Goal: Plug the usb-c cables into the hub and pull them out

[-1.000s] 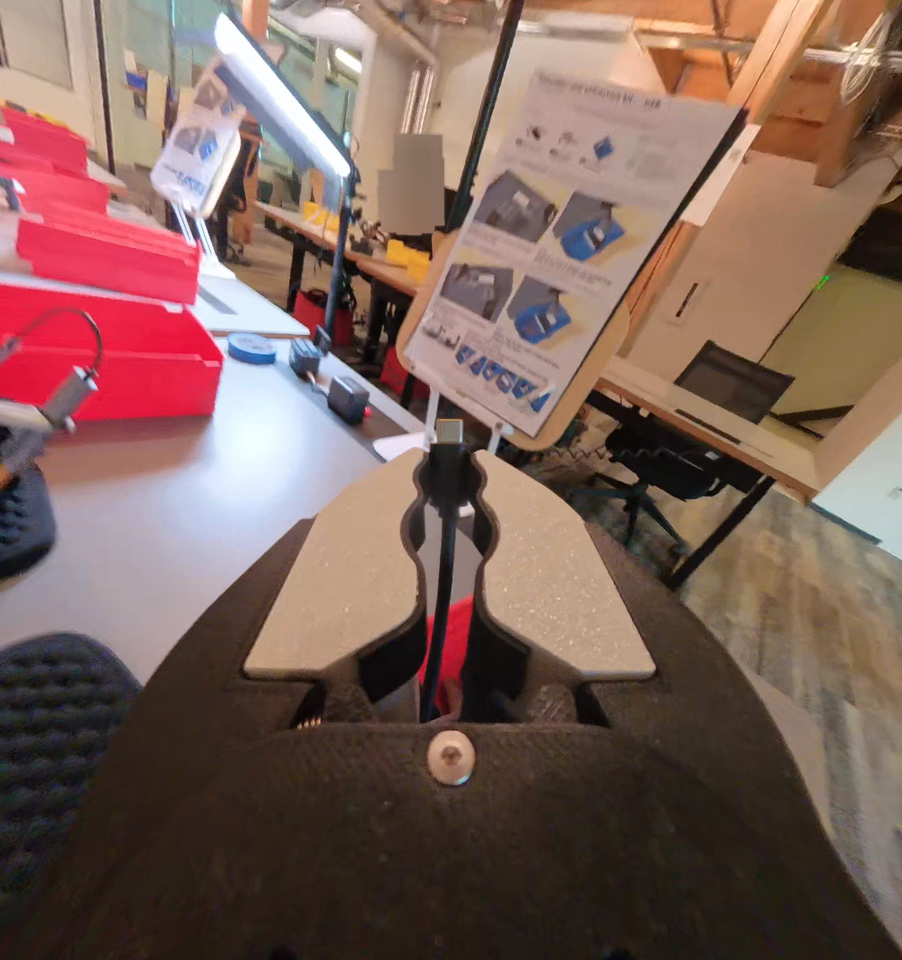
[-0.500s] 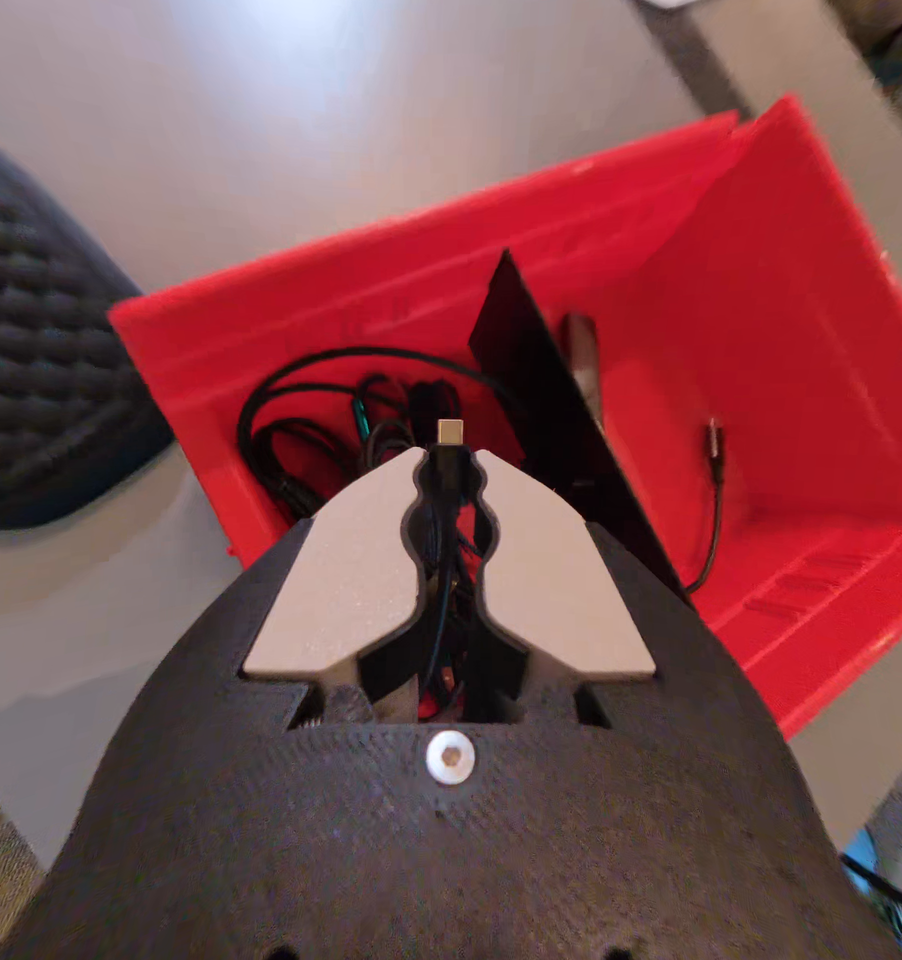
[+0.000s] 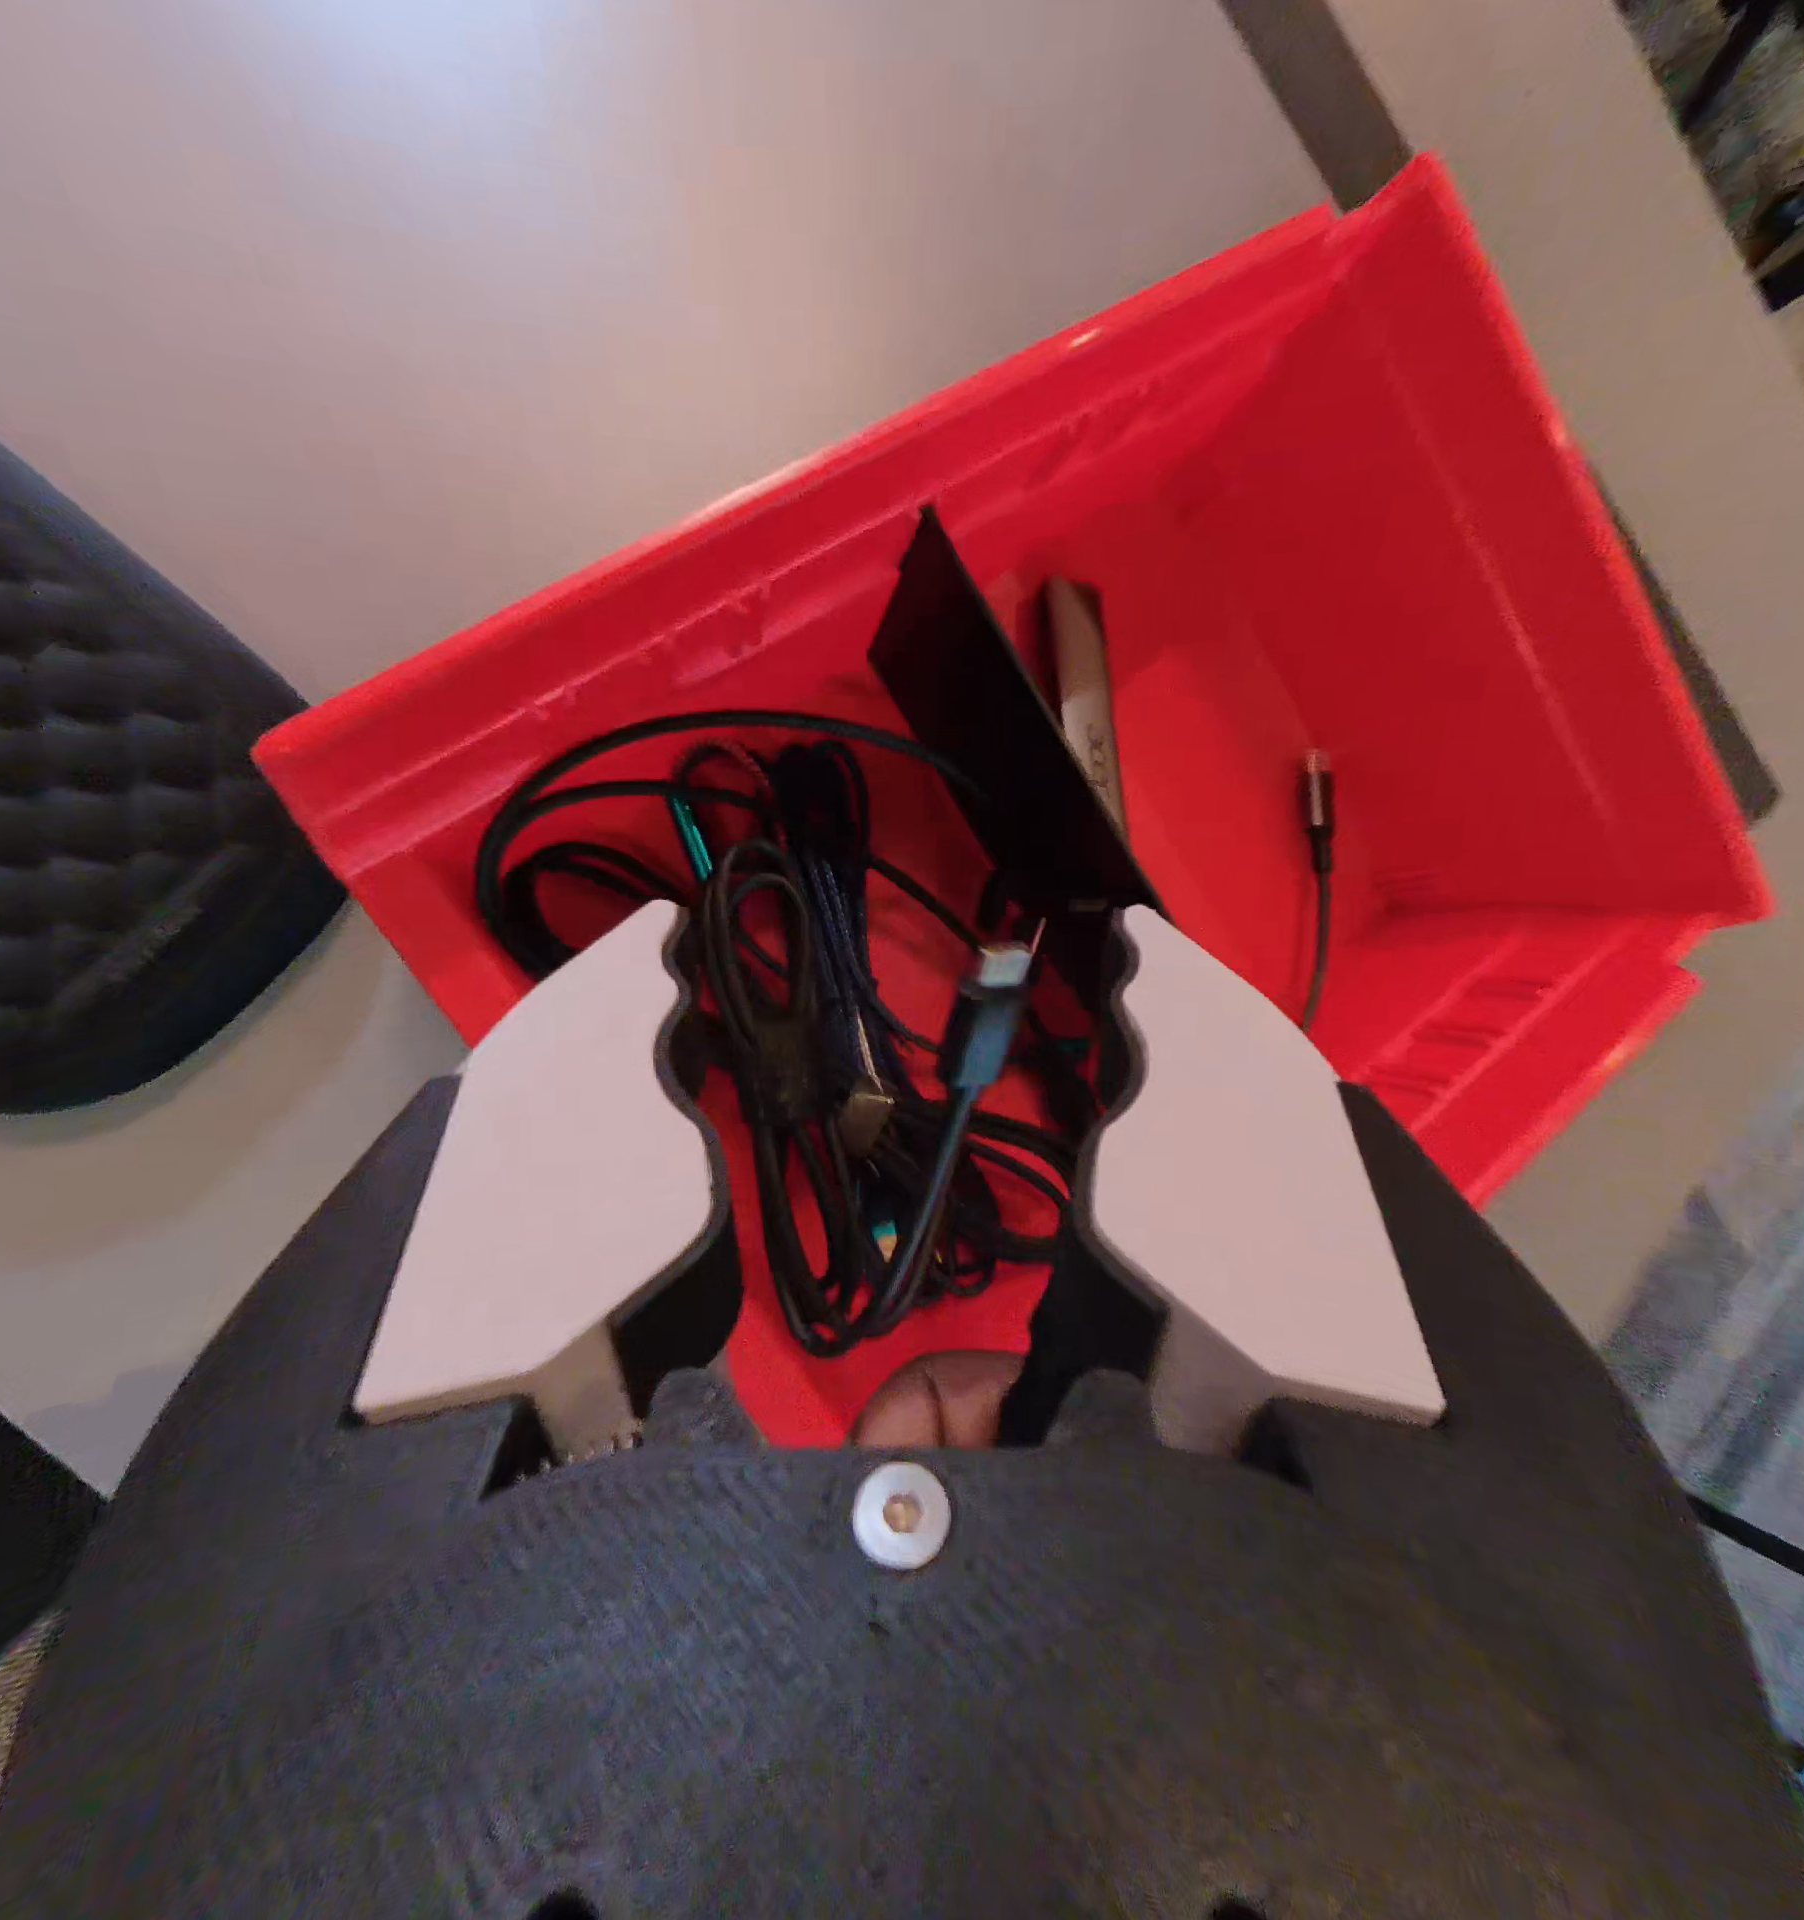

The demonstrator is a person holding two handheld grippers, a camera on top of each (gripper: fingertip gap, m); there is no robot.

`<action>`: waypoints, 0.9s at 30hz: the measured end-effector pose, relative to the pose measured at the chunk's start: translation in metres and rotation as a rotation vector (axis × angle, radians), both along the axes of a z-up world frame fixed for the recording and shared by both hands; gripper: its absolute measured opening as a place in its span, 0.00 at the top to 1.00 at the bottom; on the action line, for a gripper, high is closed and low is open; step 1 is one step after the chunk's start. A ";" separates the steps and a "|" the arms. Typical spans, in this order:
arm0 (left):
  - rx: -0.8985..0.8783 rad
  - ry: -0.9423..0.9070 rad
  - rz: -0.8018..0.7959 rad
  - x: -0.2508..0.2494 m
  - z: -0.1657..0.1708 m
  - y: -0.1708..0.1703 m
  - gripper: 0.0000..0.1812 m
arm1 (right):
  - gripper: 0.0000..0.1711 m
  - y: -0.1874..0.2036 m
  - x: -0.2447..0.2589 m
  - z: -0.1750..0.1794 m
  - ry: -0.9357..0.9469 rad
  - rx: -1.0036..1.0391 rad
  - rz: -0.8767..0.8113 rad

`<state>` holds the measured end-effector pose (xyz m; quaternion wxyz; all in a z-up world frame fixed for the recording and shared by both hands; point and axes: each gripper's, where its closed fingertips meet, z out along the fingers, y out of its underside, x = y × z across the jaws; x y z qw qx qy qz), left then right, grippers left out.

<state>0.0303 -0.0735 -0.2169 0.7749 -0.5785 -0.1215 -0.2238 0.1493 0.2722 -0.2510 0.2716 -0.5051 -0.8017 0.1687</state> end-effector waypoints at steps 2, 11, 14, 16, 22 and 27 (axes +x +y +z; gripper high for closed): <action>0.000 0.002 0.002 0.000 0.000 0.000 0.96 | 0.66 0.001 0.007 0.010 0.009 0.022 -0.009; 0.004 -0.003 0.003 -0.001 0.000 0.000 0.96 | 0.67 0.019 0.050 0.002 -0.031 0.074 -0.247; 0.002 -0.004 0.002 -0.001 0.000 0.000 0.96 | 0.66 0.000 0.052 -0.025 -0.080 0.016 -0.233; 0.003 -0.006 0.003 -0.001 0.000 0.000 0.96 | 0.63 0.001 0.049 -0.046 -0.127 0.082 -0.230; 0.009 -0.014 0.003 -0.002 0.000 -0.001 0.96 | 0.84 0.007 0.029 -0.068 -0.163 0.176 -0.116; 0.011 -0.019 0.000 -0.002 0.001 -0.001 0.95 | 0.89 0.019 0.039 -0.065 -0.216 0.154 -0.059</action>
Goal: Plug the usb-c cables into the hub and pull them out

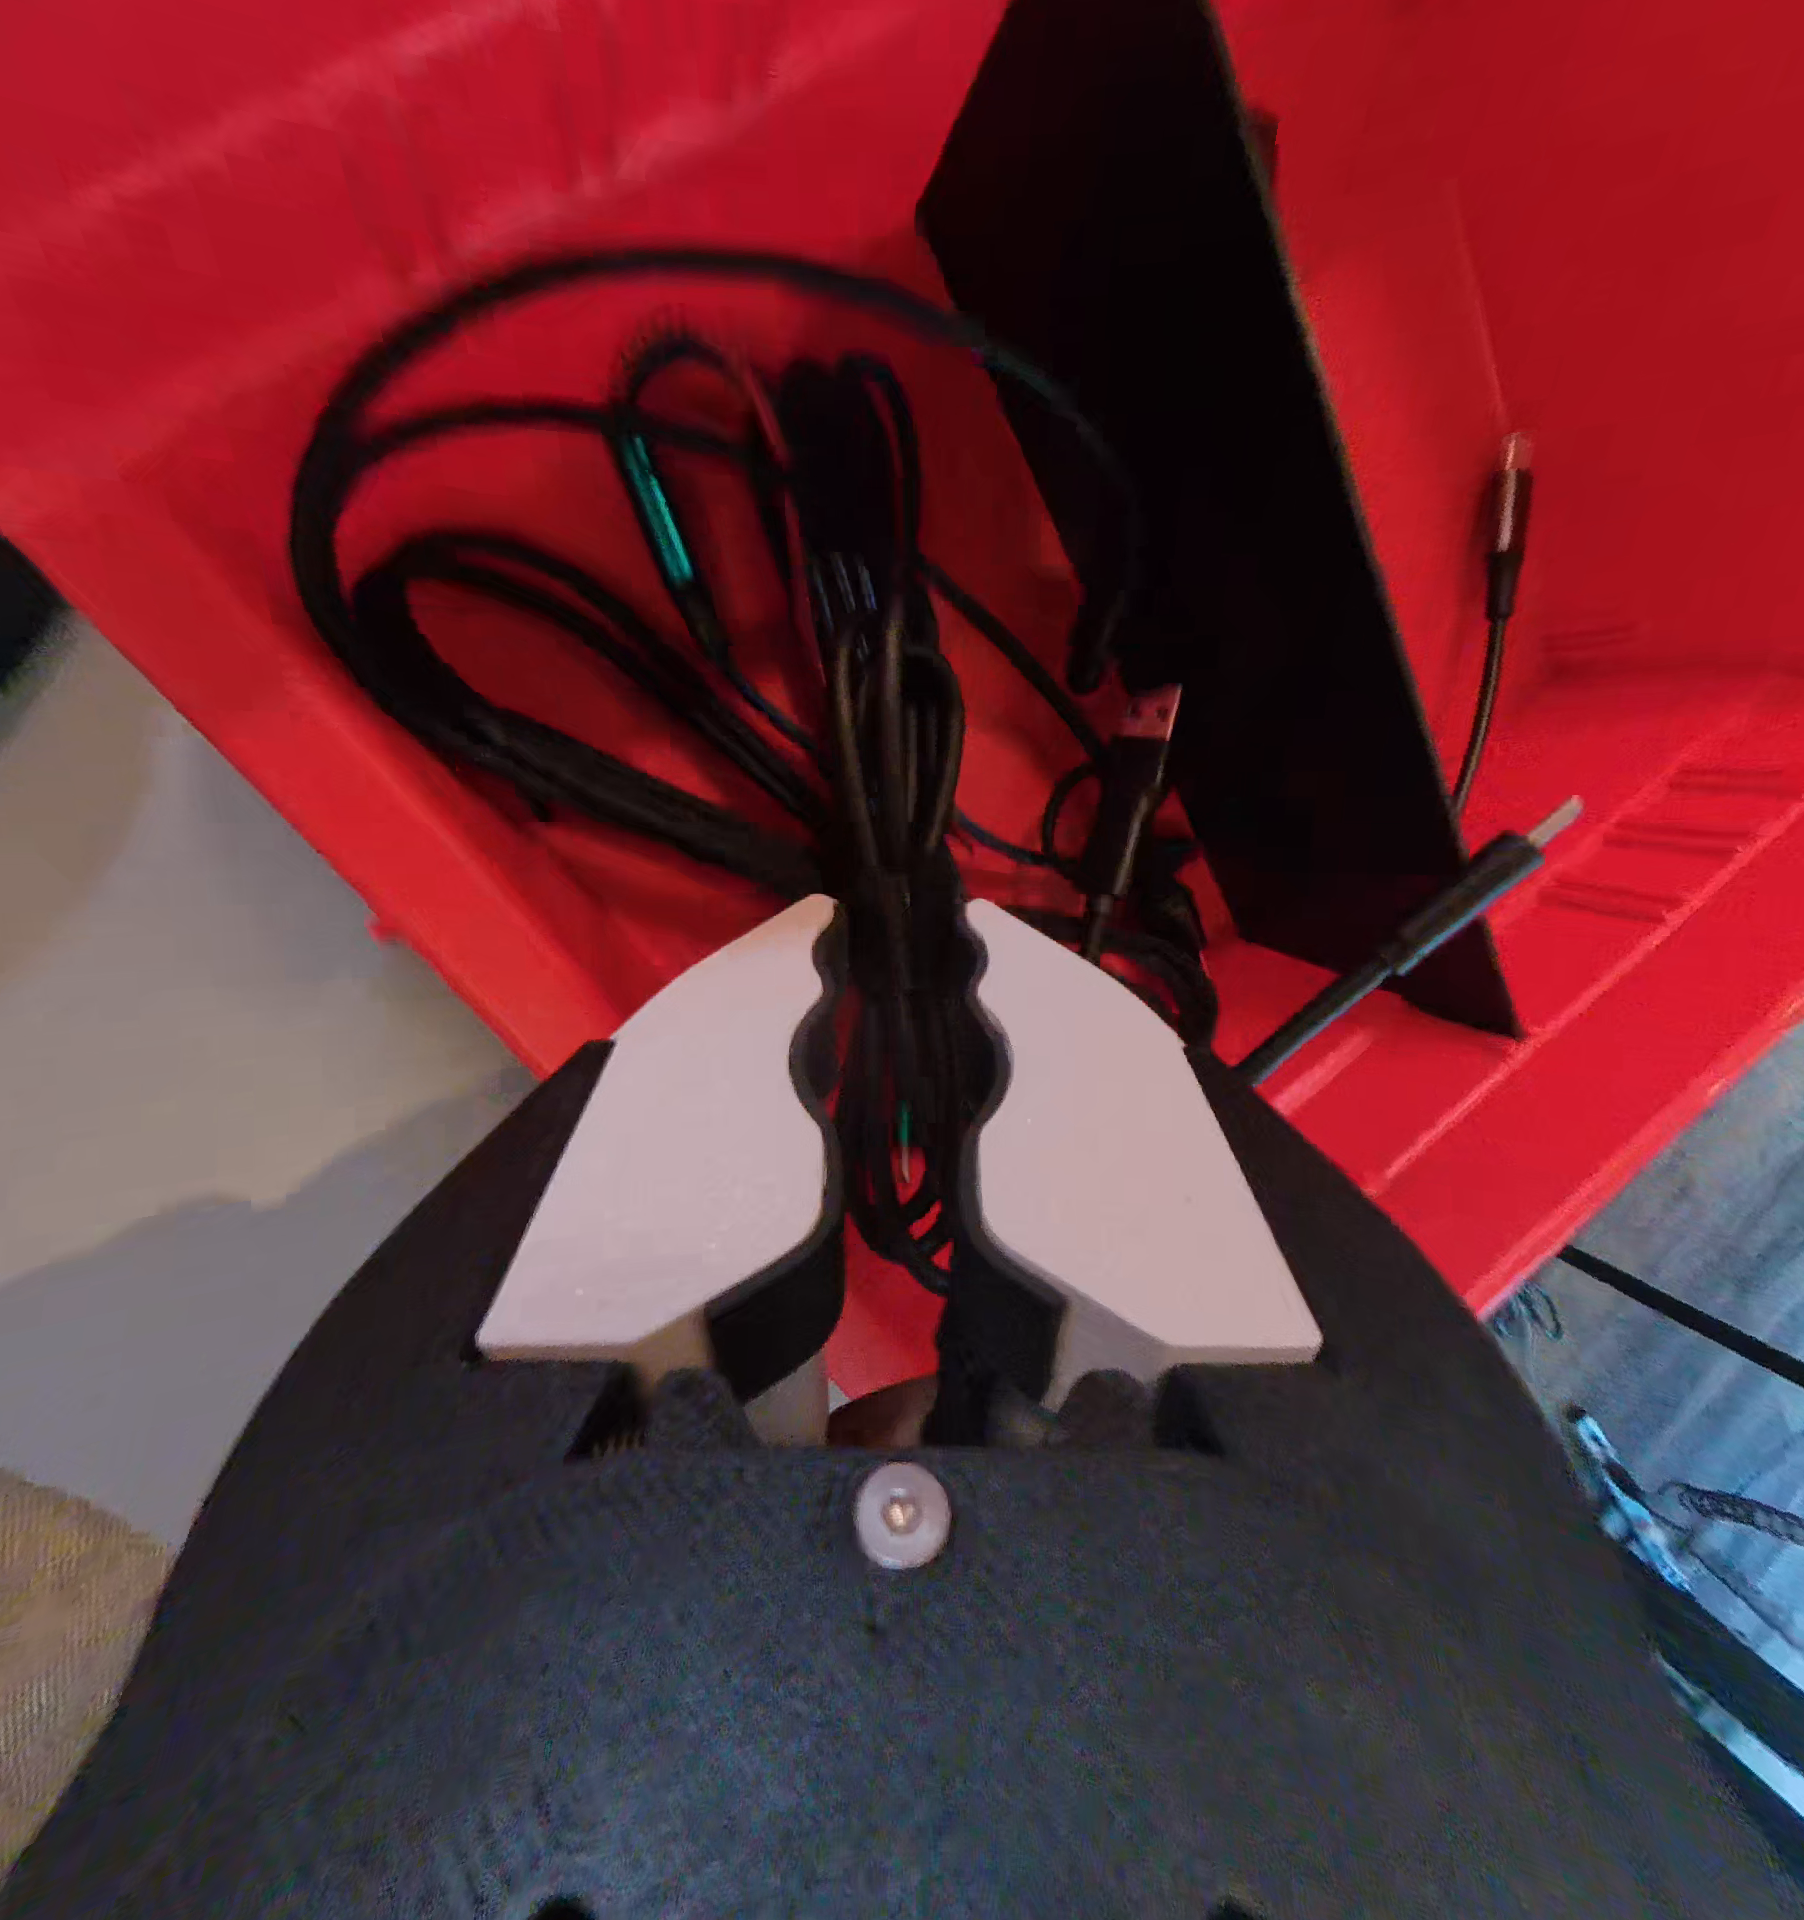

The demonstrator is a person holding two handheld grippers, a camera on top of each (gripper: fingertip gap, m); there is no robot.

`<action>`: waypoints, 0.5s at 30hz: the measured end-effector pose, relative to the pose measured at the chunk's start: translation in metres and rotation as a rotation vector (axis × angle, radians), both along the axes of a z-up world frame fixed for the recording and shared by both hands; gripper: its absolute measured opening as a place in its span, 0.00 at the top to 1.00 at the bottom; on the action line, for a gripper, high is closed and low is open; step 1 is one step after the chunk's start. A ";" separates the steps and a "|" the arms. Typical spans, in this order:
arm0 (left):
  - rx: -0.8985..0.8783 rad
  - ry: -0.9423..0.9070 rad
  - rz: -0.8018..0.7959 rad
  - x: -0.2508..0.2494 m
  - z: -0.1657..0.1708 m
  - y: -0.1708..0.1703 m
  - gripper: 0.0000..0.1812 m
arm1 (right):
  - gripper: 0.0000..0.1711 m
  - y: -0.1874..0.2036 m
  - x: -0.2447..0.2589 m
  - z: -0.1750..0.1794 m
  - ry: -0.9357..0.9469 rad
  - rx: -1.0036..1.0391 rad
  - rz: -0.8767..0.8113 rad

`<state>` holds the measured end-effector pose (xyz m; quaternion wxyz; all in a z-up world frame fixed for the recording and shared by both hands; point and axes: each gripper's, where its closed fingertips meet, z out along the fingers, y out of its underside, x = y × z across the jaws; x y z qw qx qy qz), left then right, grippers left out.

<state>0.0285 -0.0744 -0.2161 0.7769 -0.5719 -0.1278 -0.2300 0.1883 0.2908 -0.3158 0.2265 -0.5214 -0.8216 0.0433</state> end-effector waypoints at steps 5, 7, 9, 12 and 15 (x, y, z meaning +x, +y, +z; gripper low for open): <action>0.001 0.001 -0.001 0.001 0.000 0.000 0.95 | 0.88 -0.001 0.012 0.010 -0.008 -0.052 0.052; 0.003 0.000 0.000 0.000 0.001 0.000 0.95 | 0.84 -0.005 0.009 0.025 0.077 -0.131 0.024; 0.003 0.000 0.000 0.000 0.000 0.000 0.95 | 0.80 -0.006 0.003 0.046 0.209 -0.184 -0.015; 0.002 -0.001 0.001 0.000 0.000 0.000 0.95 | 0.80 -0.004 -0.005 0.077 0.429 -0.228 -0.103; 0.006 -0.004 0.002 0.000 0.001 -0.001 0.96 | 0.81 0.022 0.003 0.083 0.514 -0.117 -0.312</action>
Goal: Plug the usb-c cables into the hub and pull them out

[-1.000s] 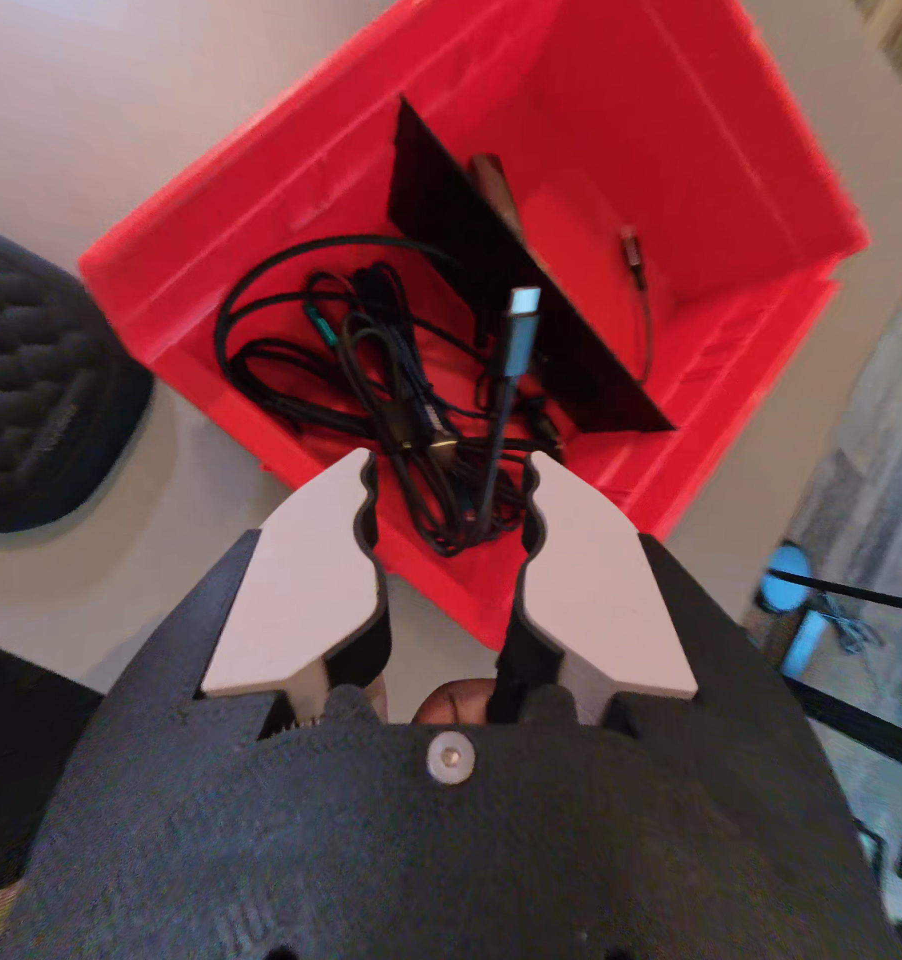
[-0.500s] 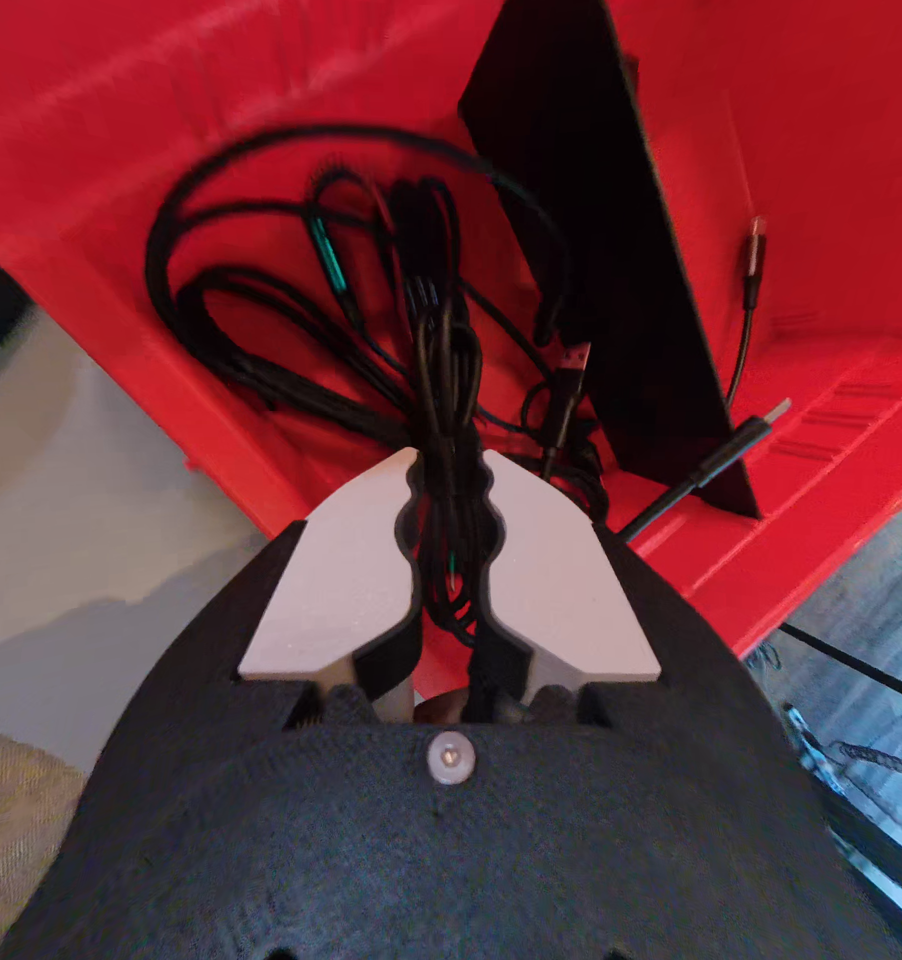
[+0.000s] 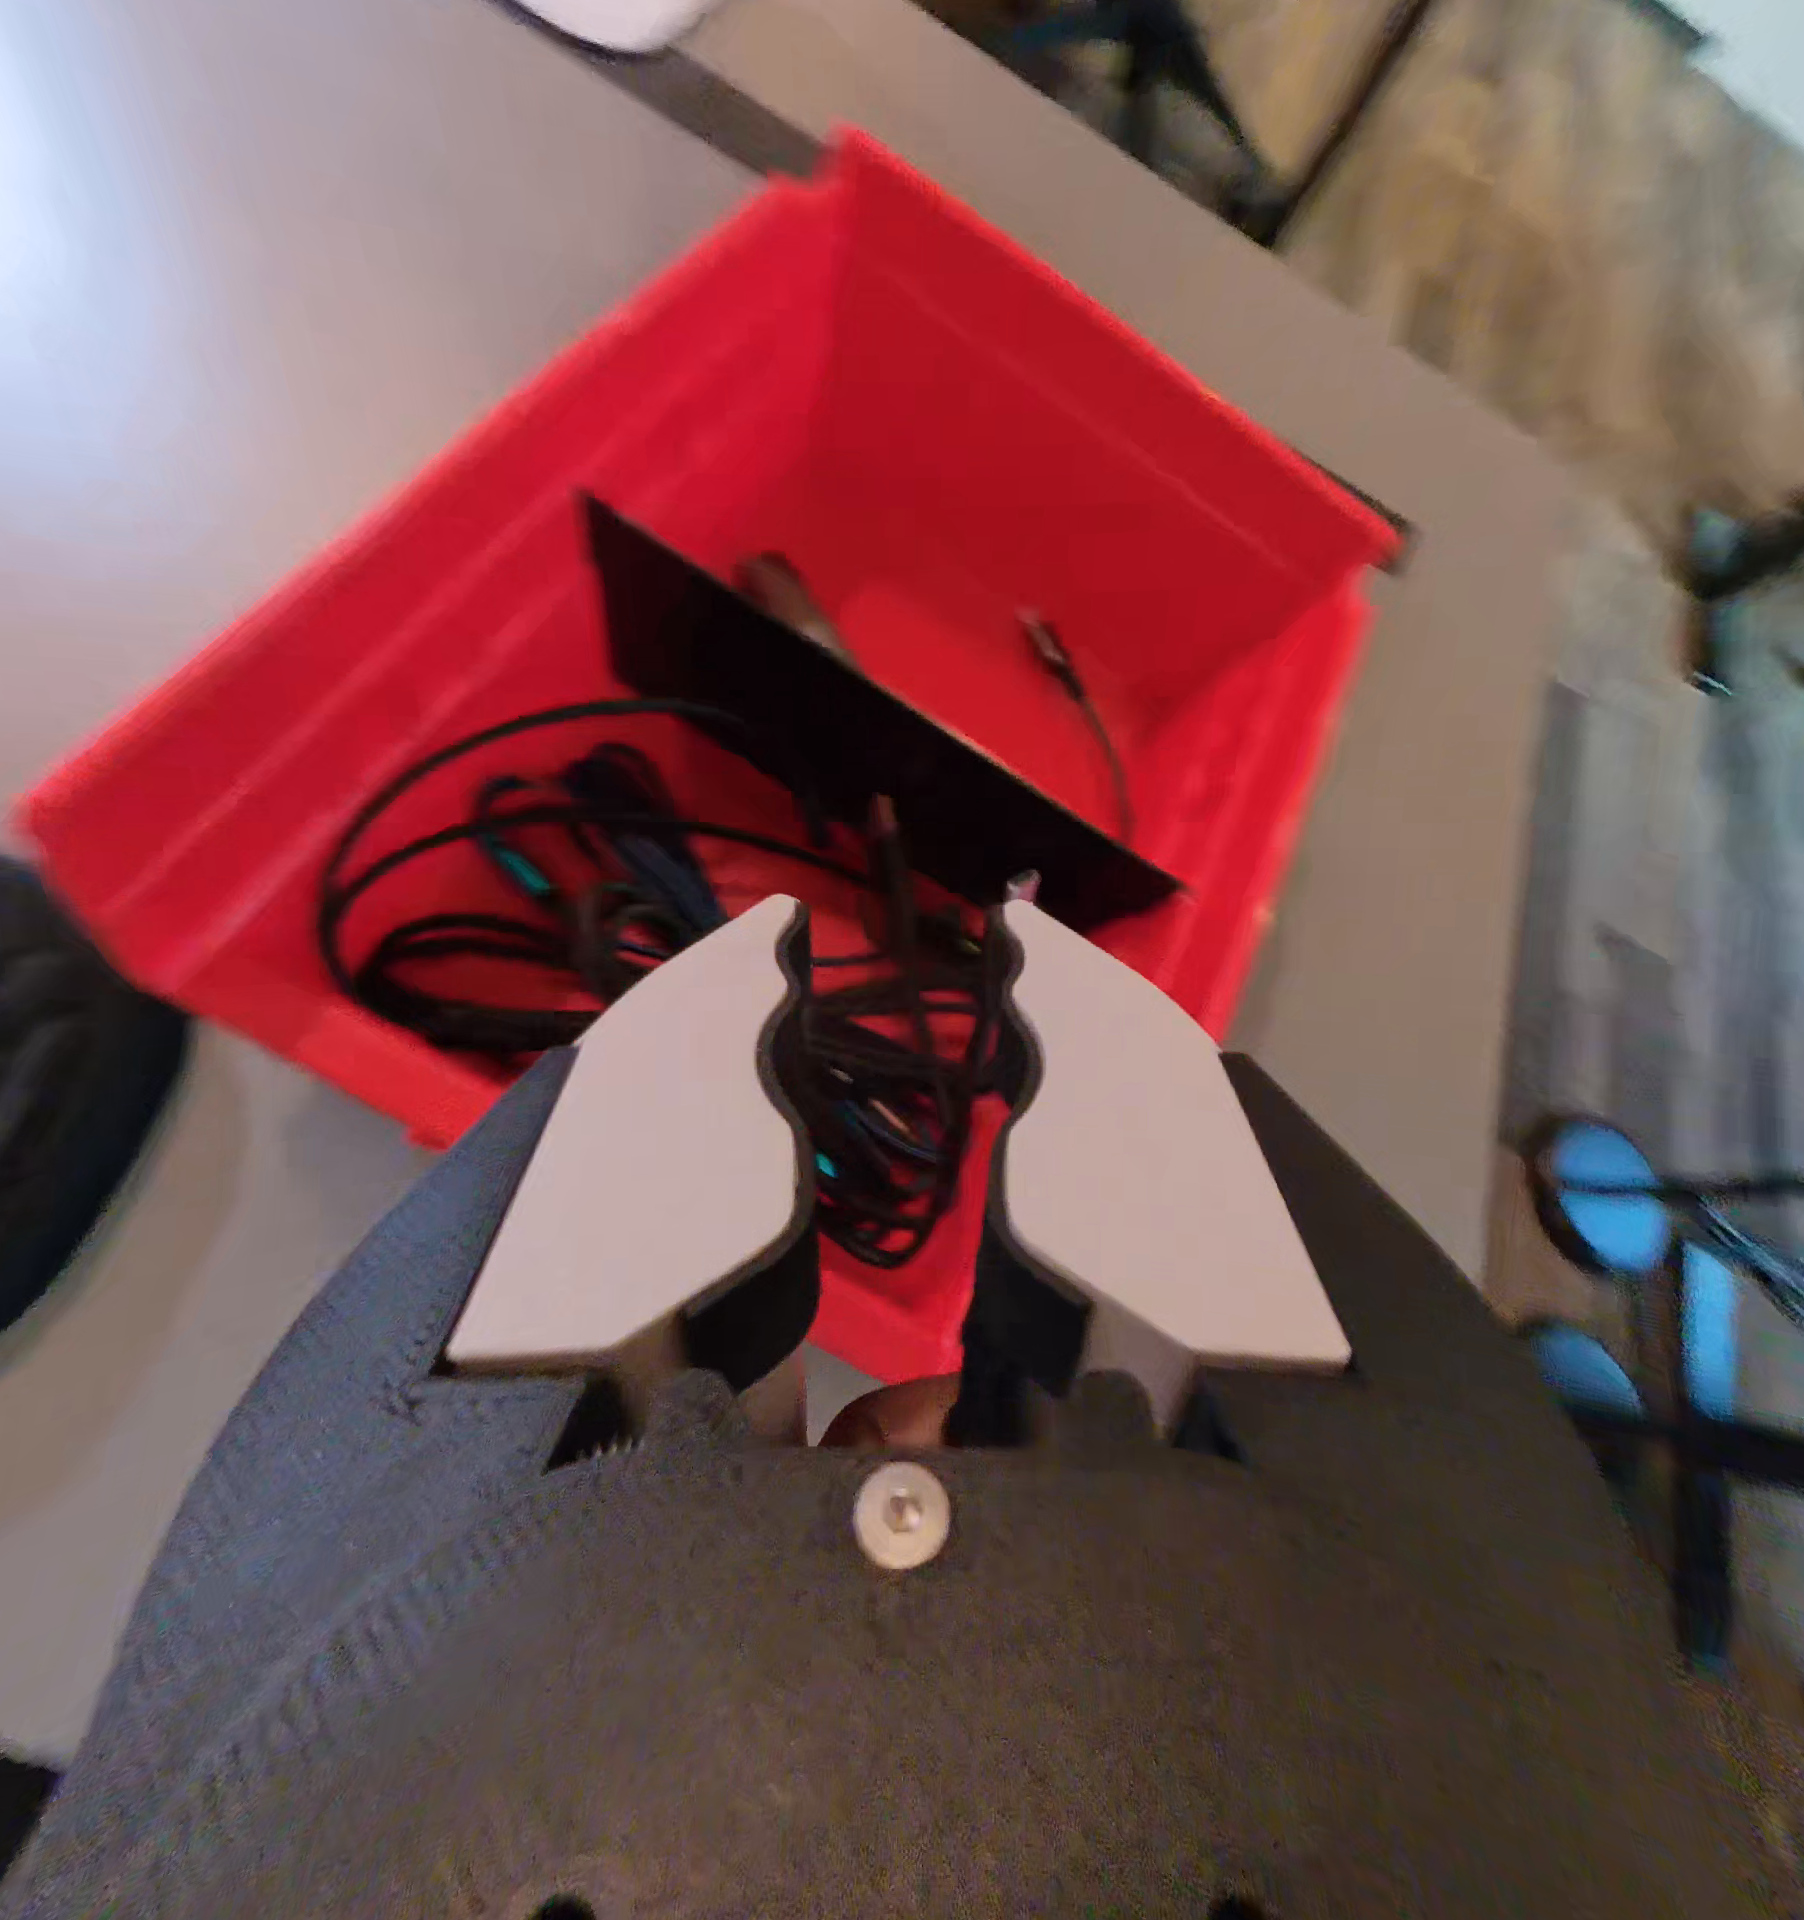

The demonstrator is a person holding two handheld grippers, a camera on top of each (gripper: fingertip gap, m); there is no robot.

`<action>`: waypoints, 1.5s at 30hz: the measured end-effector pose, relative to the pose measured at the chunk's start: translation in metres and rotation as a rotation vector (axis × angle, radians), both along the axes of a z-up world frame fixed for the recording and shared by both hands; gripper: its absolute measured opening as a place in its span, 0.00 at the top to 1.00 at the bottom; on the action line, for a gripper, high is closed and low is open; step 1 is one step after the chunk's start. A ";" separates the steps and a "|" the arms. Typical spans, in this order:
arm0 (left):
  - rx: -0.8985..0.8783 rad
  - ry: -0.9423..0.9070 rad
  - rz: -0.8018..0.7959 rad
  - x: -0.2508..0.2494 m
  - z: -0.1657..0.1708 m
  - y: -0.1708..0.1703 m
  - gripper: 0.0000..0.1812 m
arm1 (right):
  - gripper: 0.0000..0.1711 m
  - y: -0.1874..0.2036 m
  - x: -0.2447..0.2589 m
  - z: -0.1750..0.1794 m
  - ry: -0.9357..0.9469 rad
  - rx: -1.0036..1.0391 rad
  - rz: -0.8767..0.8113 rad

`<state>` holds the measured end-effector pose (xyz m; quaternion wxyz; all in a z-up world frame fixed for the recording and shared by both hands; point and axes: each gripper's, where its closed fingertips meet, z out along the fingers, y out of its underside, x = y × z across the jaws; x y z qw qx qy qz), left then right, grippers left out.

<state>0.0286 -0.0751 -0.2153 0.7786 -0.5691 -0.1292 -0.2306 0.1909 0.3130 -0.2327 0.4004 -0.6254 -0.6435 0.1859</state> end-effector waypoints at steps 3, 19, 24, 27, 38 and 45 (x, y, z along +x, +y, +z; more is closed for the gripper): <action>0.003 0.002 0.001 0.000 0.000 0.000 0.96 | 0.85 0.007 0.008 0.003 0.078 0.090 -0.091; 0.007 -0.009 -0.013 0.001 0.000 0.000 0.96 | 1.00 0.039 -0.015 -0.062 -0.090 -0.020 -0.409; 0.011 -0.016 -0.014 0.000 0.000 0.000 0.95 | 1.00 0.039 -0.020 -0.072 -0.154 -0.006 -0.404; 0.049 -0.058 -0.025 -0.002 0.004 -0.004 0.95 | 0.99 0.021 -0.029 -0.049 -0.006 -0.045 -0.375; 0.257 -0.232 -0.084 -0.013 0.023 -0.022 0.95 | 0.84 -0.268 -0.102 0.044 0.619 -0.537 0.510; 0.337 -0.210 -0.132 -0.004 0.034 -0.029 0.95 | 0.83 -0.427 -0.137 -0.006 0.424 -0.826 0.778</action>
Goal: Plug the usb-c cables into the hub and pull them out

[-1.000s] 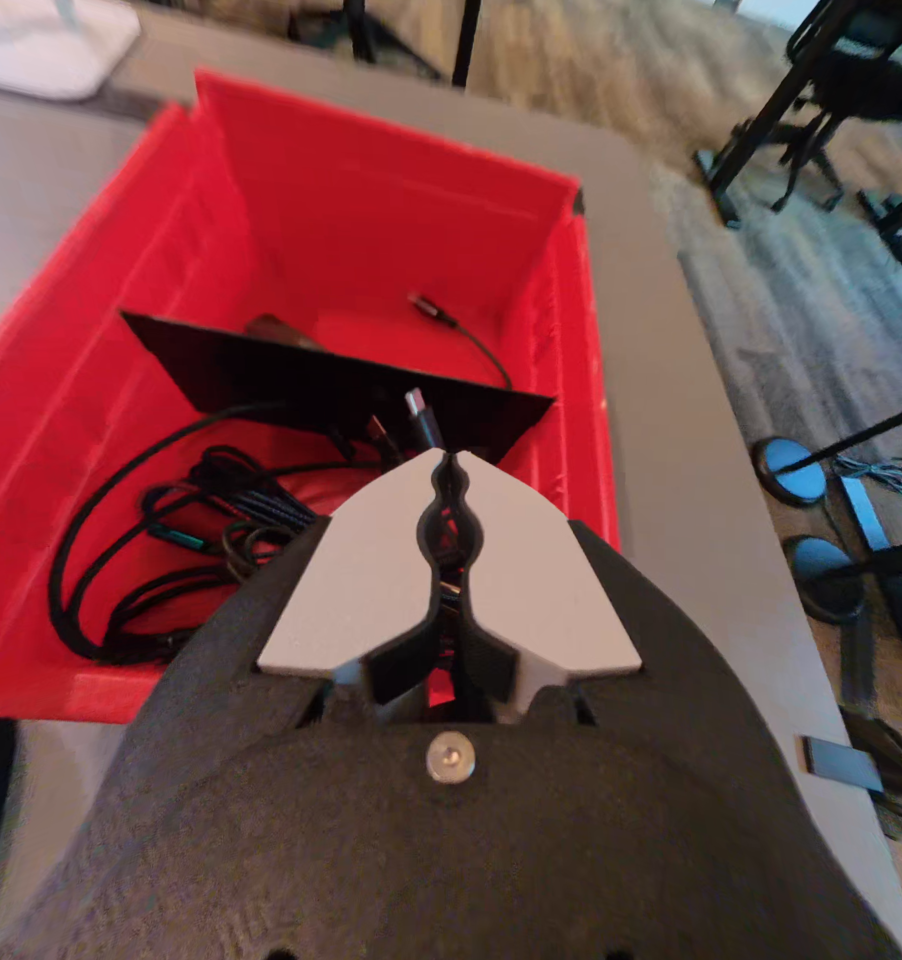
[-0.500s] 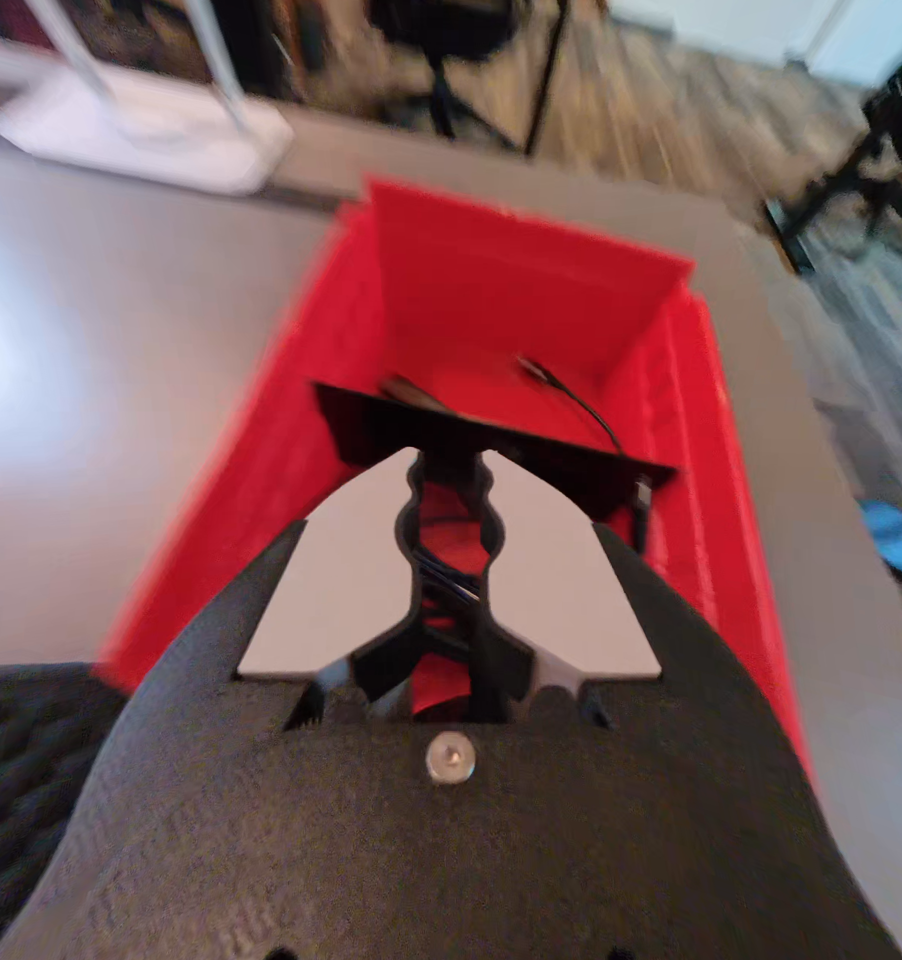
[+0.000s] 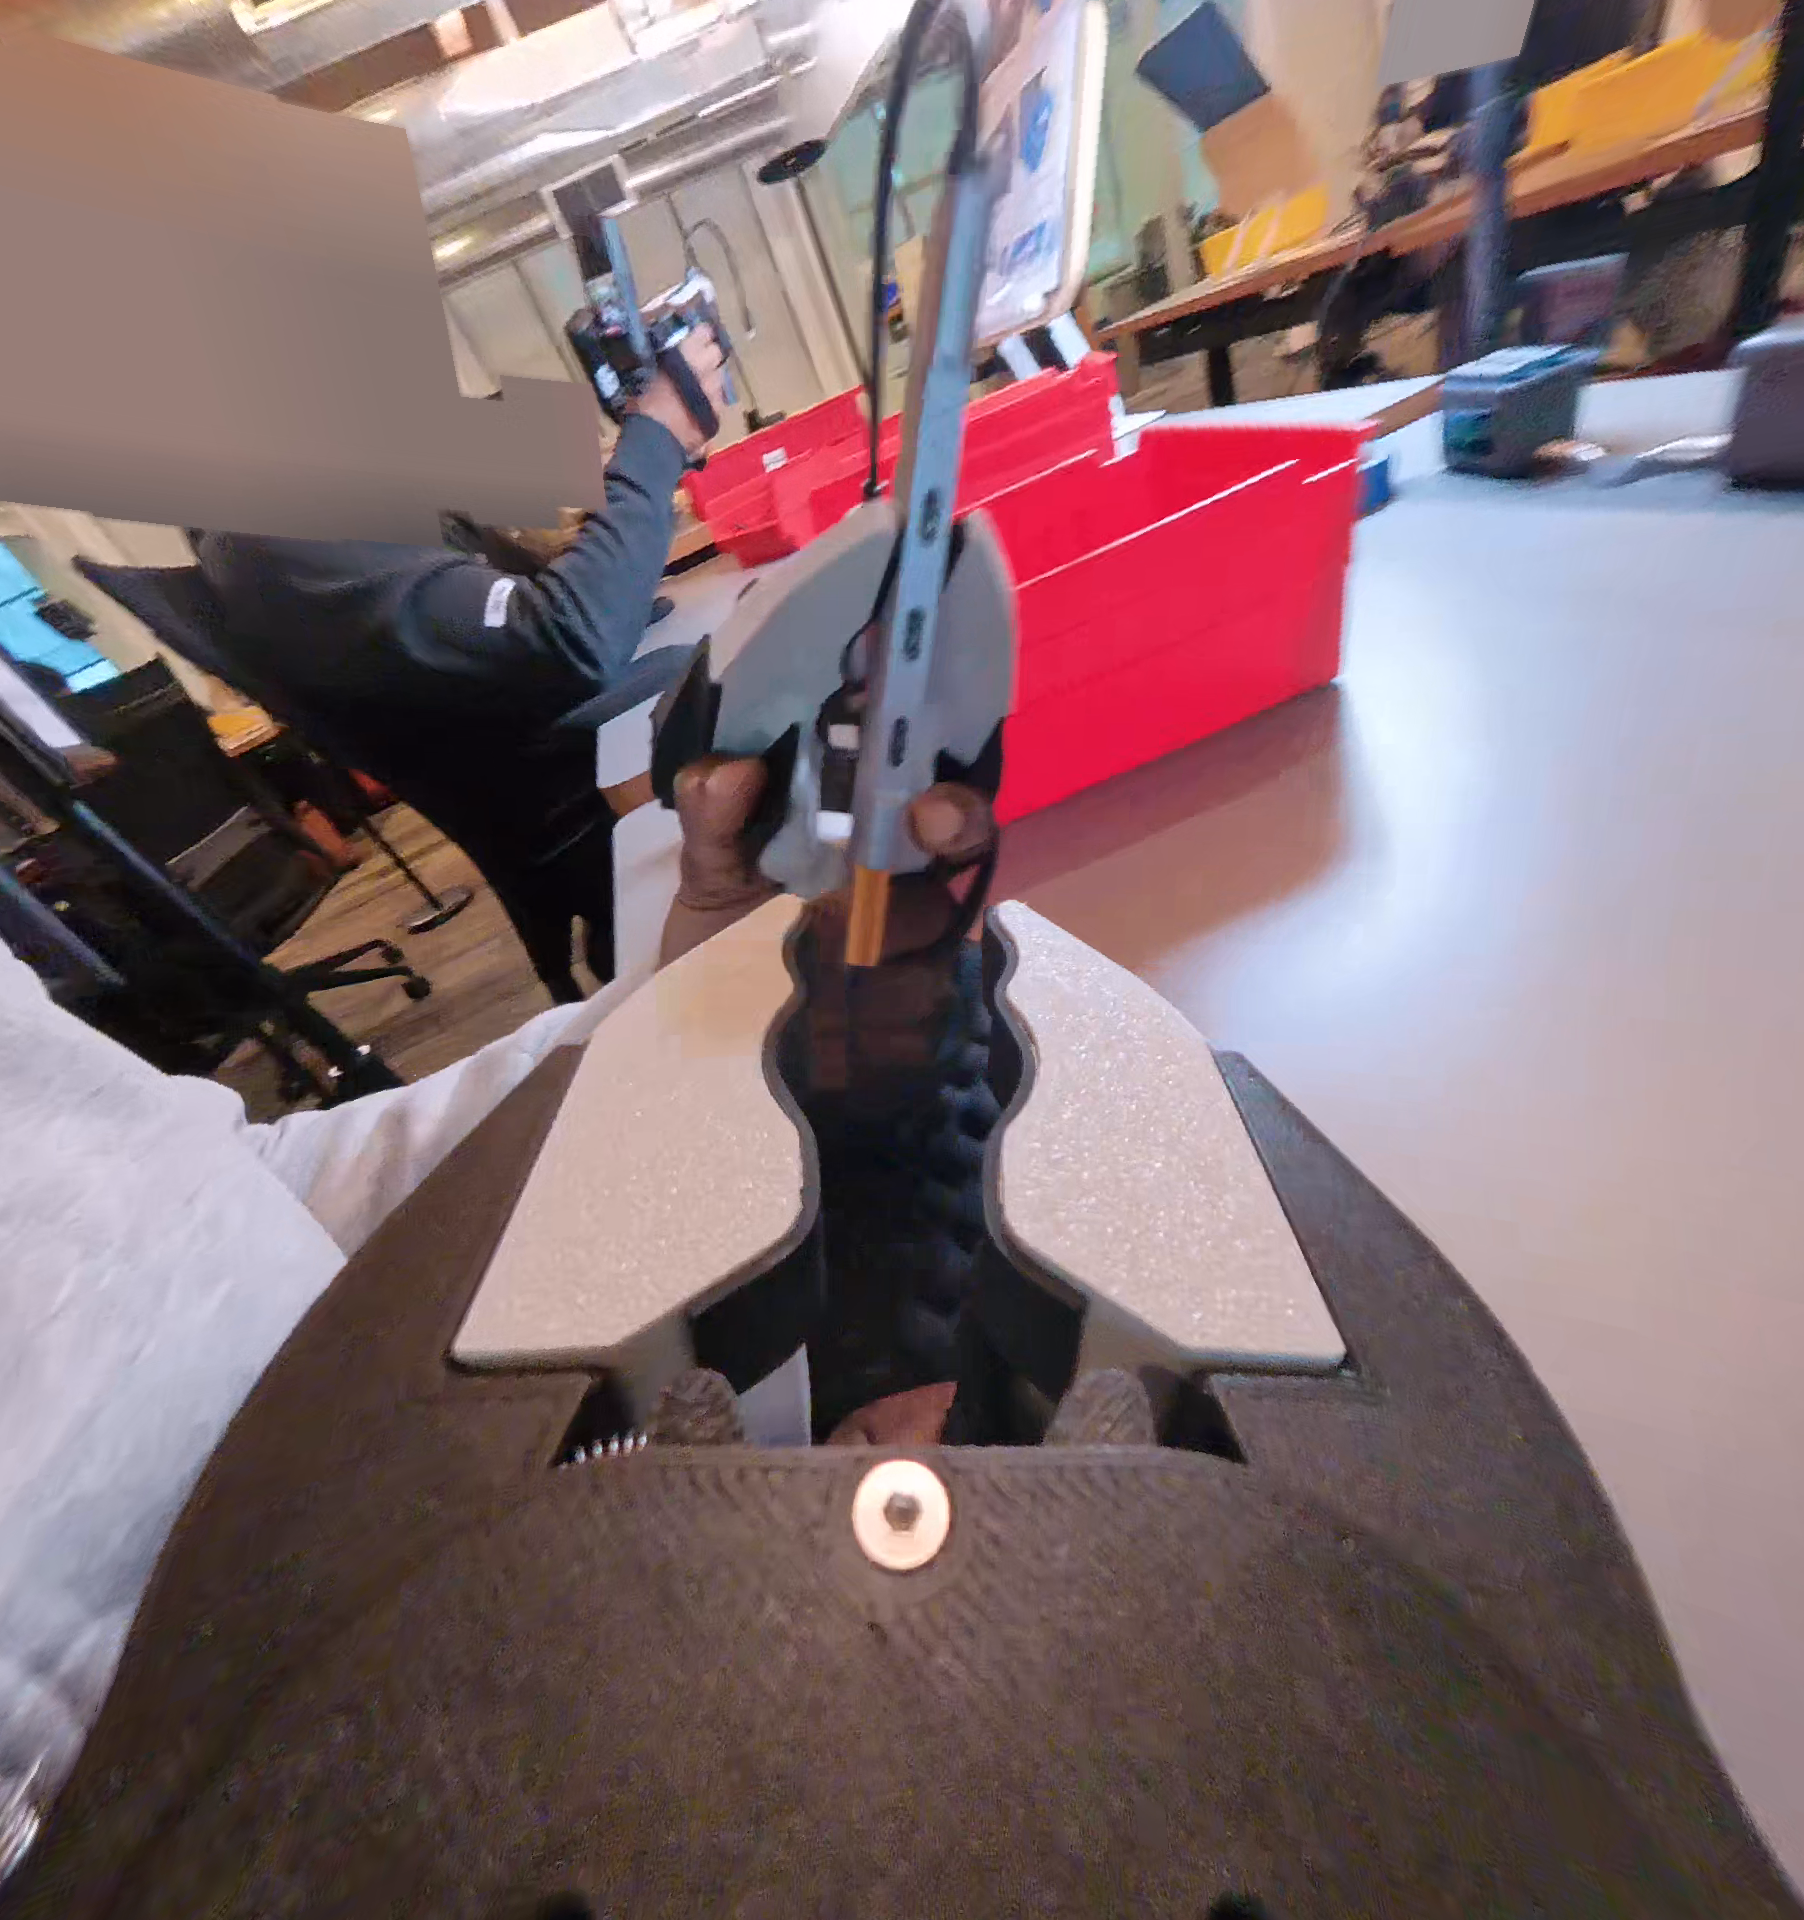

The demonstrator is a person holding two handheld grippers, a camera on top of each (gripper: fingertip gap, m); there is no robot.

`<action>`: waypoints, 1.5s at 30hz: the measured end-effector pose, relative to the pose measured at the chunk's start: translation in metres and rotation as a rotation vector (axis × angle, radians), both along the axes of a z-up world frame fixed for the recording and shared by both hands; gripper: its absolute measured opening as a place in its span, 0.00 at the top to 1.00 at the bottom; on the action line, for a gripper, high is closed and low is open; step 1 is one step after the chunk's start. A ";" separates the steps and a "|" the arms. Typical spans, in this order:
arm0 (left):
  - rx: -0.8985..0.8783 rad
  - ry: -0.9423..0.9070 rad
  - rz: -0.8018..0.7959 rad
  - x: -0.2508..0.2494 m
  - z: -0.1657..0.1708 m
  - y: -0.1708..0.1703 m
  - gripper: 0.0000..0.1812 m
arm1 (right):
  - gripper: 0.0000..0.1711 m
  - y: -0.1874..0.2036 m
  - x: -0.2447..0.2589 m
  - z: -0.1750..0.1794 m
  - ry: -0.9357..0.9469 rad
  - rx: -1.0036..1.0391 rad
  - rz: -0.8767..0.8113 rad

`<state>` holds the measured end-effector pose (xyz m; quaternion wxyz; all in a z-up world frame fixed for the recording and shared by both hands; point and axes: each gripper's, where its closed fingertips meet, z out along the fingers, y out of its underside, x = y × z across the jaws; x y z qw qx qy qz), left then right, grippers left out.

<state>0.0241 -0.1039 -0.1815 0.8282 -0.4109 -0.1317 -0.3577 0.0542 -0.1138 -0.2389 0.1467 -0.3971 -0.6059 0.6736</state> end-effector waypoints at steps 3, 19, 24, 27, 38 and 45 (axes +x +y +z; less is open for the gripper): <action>-0.003 0.004 -0.009 0.003 0.000 0.001 0.95 | 0.91 -0.022 -0.010 -0.008 0.002 0.009 -0.004; -0.171 0.232 0.134 0.018 -0.012 0.022 0.79 | 0.97 -0.003 0.009 -0.003 -0.007 -0.101 0.079; -0.196 0.333 0.192 0.023 -0.008 0.020 0.85 | 0.97 0.000 0.011 0.006 0.006 -0.094 0.083; -0.160 0.400 0.180 0.036 0.007 0.013 0.75 | 0.97 0.020 0.015 0.025 0.041 -0.080 0.065; -0.167 0.372 -0.062 0.056 0.010 0.043 0.80 | 0.97 0.033 0.029 0.031 -0.046 0.049 0.176; -0.182 0.300 -0.073 0.044 -0.007 0.039 0.94 | 0.96 0.028 0.014 0.017 0.002 0.097 0.022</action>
